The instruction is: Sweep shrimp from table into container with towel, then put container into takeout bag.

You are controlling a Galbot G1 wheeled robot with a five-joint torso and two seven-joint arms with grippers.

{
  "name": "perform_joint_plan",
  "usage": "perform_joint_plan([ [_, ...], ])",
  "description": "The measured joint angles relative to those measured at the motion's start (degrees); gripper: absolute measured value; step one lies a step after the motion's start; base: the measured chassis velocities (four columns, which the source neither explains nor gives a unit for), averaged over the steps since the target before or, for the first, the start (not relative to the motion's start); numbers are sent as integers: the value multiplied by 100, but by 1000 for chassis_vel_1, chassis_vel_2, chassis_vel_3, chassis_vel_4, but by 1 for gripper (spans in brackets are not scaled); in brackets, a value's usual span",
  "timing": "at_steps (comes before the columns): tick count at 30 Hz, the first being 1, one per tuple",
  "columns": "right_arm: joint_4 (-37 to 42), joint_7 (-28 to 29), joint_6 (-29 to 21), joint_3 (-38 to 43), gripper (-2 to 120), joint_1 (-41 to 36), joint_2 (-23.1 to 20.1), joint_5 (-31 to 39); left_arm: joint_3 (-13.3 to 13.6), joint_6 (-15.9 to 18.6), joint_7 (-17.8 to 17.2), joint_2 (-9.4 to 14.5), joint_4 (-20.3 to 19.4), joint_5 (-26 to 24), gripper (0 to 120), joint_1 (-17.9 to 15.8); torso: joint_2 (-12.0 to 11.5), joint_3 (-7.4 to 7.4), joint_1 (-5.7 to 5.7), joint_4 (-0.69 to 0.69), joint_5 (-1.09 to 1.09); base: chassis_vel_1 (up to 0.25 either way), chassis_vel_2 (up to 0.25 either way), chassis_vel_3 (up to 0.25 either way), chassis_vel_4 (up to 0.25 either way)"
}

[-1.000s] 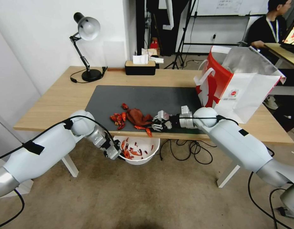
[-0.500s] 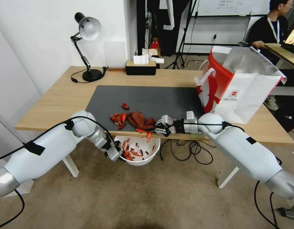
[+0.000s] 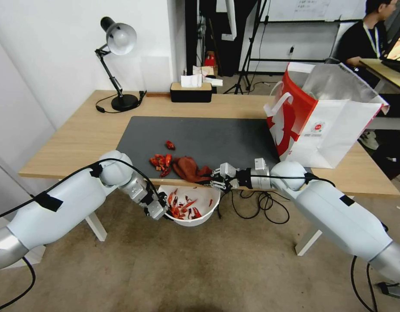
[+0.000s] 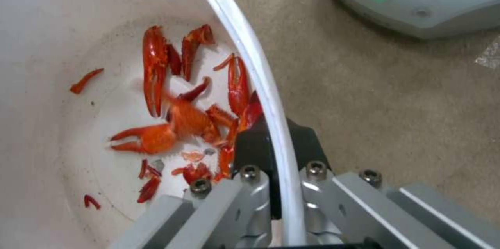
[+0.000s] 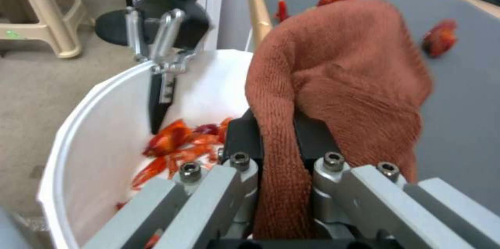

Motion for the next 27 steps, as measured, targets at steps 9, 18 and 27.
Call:
perform_joint_plan([
  [9, 427, 65, -29, 155, 6, -334, -113, -1, 2, 2, -1, -20, 45, 0, 0, -6, -1, 0, 1, 0, 0, 0, 0, 0, 0],
  [18, 641, 113, -30, 263, 6, -544, -187, 14, 40, 4, -2, -22, 42, 0, 0, -25, -1, 0, 1, 0, 0, 0, 0, 0, 0],
  [27, 845, 158, -73, 404, 6, -757, -247, 133, 30, 6, -6, 26, 39, 2, 0, -11, -1, -2, 1, 0, 0, 0, 0, 0, 0],
])
